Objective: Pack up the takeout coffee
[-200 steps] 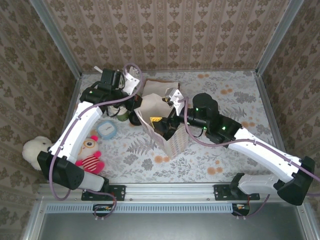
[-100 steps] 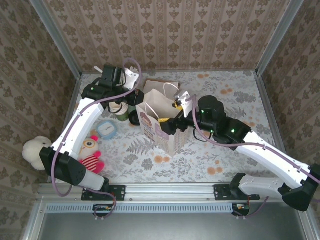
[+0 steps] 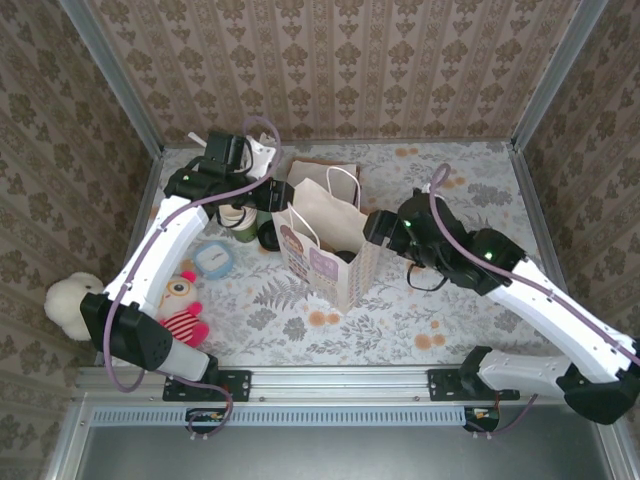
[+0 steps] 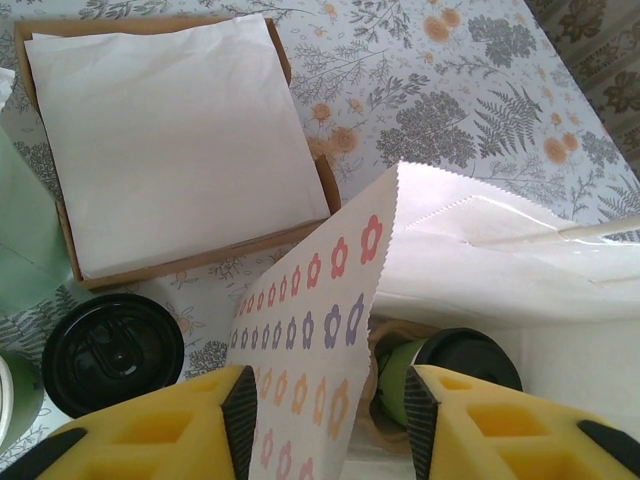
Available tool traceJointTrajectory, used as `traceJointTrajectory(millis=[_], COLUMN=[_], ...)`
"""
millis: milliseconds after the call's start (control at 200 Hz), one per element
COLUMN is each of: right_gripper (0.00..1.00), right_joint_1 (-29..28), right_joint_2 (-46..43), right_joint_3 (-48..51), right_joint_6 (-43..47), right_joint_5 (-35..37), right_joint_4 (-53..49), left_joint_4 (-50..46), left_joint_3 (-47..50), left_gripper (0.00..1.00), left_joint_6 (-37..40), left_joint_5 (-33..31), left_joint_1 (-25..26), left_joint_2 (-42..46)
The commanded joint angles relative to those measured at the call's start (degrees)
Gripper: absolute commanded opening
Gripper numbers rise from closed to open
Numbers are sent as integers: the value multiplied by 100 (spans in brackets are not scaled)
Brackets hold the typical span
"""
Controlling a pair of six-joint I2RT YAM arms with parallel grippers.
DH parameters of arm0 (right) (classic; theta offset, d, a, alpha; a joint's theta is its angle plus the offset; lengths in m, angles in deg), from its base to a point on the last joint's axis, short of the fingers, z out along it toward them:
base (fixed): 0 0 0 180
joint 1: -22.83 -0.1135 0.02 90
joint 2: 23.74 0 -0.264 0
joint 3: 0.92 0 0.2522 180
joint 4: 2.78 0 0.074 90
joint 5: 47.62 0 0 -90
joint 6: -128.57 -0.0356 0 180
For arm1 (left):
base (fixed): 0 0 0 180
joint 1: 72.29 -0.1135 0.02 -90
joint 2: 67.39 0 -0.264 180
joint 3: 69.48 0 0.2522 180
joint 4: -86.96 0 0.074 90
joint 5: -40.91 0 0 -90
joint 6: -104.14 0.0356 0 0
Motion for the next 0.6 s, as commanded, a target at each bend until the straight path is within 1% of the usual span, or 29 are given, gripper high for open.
traceJointTrajectory(millis=[0,55,115,215,255,280,295,310,315,320,340,345,355,360,440,465,545,595], right_gripper=[89,79,77,70,62,55,53,48,48,45,42,39,38,36,23,21,13,12], right_joint_1=[-206,-269,-303,-305,-305,-312,-308,-303,-303,-291,-282,-279,-274,-270,-159,-123,110,287], right_joint_2=[373,490,592,769,819,852,862,883,883,892,907,918,919,934,1036,1058,1160,1247], right_joint_3=[-379,-415,-415,-470,-491,-501,-498,-511,-511,-520,-540,-552,-558,-572,-751,-809,-1040,-1235], right_joint_6=[-874,-897,-888,-641,-479,-384,-358,-298,-298,-261,-205,-150,-134,-89,234,334,805,1167], right_joint_5=[235,179,18,-173,-210,-238,-247,-273,-273,-285,-308,-318,-325,-335,-427,-441,-530,-663], right_joint_4=[-933,-791,-611,-554,-547,-534,-530,-516,-516,-510,-498,-484,-480,-477,-499,-514,-588,-635], left_joint_4=[-108,-78,-35,6,-1,-3,-11,-12,-12,-8,-12,-12,-10,-11,3,25,89,162], left_joint_3=[52,78,123,189,208,213,212,220,225,227,233,231,230,230,230,241,244,256], left_gripper=[48,50,53,58,61,62,63,64,64,65,66,66,66,66,70,71,74,75], left_joint_6=[12,-3,-53,-190,-250,-295,-322,-344,-358,-370,-413,-423,-440,-454,-583,-629,-767,-882], left_joint_5=[-17,13,66,177,203,220,229,230,235,238,254,260,276,284,454,504,643,698], left_joint_1=[14,37,48,92,116,138,149,167,169,171,197,198,211,213,216,384,459,486], left_joint_2=[-29,24,78,152,182,205,209,226,231,229,246,245,258,264,325,341,438,519])
